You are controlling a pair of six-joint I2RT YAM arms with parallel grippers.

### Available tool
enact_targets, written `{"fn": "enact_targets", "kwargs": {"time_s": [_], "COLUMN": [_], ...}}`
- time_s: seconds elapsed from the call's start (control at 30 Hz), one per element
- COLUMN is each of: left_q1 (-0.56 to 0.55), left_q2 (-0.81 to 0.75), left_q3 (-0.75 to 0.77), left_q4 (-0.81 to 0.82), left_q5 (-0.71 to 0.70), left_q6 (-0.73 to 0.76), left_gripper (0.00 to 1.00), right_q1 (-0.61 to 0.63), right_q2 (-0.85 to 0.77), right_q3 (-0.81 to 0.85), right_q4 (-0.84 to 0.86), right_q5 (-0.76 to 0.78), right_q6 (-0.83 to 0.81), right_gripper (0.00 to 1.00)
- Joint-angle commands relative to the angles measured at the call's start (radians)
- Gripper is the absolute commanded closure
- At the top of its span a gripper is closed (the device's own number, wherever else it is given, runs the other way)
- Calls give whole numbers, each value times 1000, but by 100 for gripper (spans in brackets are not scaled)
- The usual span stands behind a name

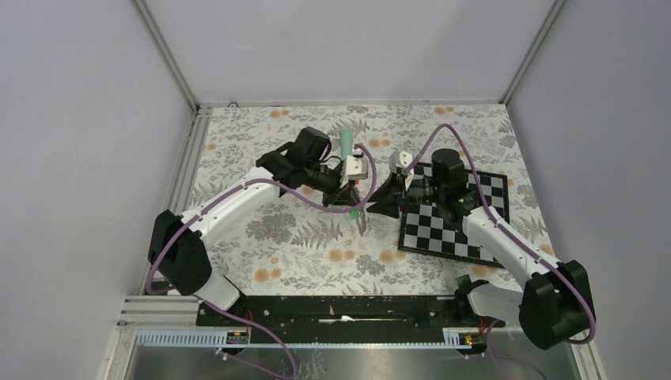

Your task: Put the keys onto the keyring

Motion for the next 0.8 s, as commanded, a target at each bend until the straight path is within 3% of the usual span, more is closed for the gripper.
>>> {"fn": "enact_targets", "kwargs": {"time_s": [0.0,0.27,0.53,0.77], "left_q1": [-1,-40,-50,-53], "left_q2": [-56,-62,-59,-50], "left_q3": [52,60,76,85], "left_q4": [-23,-29,-29,-29], "left_q5": [-86,-107,-69,-58], "left_q6": [-4,-45,-76,-86], "left_gripper": [100,100,100,100], "right_q1": [-7,-7,-7,-7], "right_q2": [-25,0,21,37], "right_q3": [27,-15,-50,-67], "right_q4": [-14,155,226,279], "right_q5": [-24,-29,-40,-55], "right_q6": [-6,134,173,215], "right_gripper": [56,48,48,54]}}
